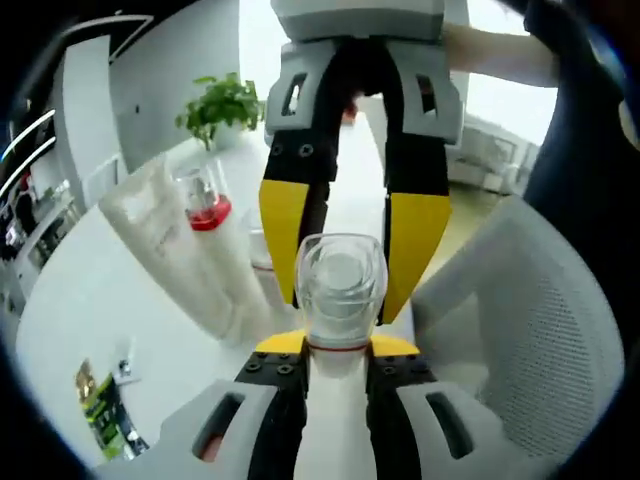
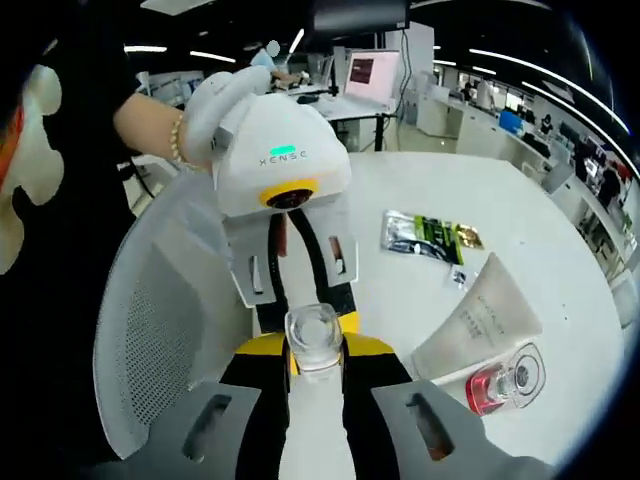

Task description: Arrange the skincare products in the storage area until every visible bottle or jar stands upright without overlapping.

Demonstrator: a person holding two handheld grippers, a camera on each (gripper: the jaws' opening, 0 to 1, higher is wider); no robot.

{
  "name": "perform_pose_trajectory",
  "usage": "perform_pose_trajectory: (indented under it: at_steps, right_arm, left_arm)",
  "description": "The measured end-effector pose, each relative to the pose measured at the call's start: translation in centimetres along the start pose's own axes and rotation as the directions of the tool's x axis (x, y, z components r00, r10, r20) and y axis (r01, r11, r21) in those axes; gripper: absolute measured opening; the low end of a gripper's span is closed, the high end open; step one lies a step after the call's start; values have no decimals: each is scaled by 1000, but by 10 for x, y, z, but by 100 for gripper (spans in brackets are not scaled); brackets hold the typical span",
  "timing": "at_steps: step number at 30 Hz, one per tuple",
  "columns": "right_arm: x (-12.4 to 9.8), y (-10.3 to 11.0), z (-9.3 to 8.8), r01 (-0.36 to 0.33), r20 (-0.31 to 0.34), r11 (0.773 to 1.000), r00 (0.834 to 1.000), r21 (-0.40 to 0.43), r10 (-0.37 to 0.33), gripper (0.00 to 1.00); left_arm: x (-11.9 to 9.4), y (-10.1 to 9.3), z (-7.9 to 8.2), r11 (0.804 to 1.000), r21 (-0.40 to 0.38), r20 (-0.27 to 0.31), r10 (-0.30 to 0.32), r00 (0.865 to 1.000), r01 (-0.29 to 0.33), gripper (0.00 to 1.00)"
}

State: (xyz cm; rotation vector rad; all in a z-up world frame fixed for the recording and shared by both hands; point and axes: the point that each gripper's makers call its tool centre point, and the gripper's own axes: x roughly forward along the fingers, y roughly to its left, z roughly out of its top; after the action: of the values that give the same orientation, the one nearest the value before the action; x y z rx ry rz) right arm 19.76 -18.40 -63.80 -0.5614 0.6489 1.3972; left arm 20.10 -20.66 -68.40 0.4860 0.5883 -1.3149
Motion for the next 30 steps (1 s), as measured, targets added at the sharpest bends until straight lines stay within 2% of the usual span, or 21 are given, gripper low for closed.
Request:
perform_pose_trajectory:
  at_steps: [6, 10, 17, 24, 27, 30]
  right_arm:
    - [5, -3, -13, 13, -16, 1000, 1000, 19, -13, 19]
    - [5, -5, -19, 27, -17, 999, 999, 23, -27, 19]
    - [8, -9, -28, 39, -28, 998, 999, 41, -38, 19]
    - [12, -8, -33, 45, -47, 998, 998, 43, -43, 19]
    - [14, -7, -38, 31, -69, 999, 997, 20, -30, 19]
    - [14, -8, -36, 29, -66, 999, 997, 14, -28, 19]
  left_arm:
    - [14, 4, -11, 1000, 22, -32, -17, 999, 18, 24]
    - [17, 1, -6, 999, 24, -41, -29, 999, 30, 24]
    - [24, 4, -12, 998, 31, -58, -51, 997, 53, 24]
    - [29, 4, -19, 997, 36, -76, -65, 995, 68, 24]
    - [32, 4, -23, 997, 35, -87, -71, 994, 74, 24]
    - [31, 4, -22, 997, 20, -73, -71, 995, 73, 24]
